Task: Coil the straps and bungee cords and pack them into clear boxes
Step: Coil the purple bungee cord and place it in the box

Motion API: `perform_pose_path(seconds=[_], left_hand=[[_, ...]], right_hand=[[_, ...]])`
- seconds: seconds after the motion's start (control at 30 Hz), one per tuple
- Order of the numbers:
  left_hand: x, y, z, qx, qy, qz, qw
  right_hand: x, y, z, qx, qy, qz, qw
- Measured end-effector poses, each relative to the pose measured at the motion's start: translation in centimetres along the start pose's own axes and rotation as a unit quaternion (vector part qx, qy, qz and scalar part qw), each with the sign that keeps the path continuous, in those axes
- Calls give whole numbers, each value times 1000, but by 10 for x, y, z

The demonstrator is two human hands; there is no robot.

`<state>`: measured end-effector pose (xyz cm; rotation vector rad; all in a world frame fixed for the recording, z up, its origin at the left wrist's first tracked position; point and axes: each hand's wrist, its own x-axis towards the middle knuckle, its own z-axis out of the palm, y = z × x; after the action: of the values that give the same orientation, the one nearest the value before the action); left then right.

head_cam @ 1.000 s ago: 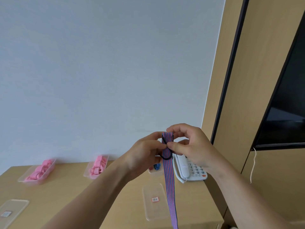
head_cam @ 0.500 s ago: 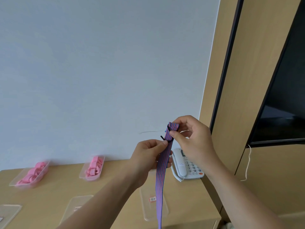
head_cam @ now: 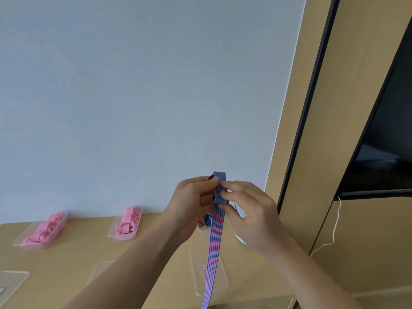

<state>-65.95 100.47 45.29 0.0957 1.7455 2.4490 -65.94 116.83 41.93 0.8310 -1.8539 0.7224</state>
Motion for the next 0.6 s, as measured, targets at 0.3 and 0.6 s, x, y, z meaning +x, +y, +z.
perform_pose_path(seconds=[0.3,0.6], left_hand=[[-4,-5,-8,51,-3,41,998],[-9,-5,-7,94,-9,50,994]], right_hand=[[2,-10,-4,35,-10,42,998],[31,-4,-13,223,-187,339,895]])
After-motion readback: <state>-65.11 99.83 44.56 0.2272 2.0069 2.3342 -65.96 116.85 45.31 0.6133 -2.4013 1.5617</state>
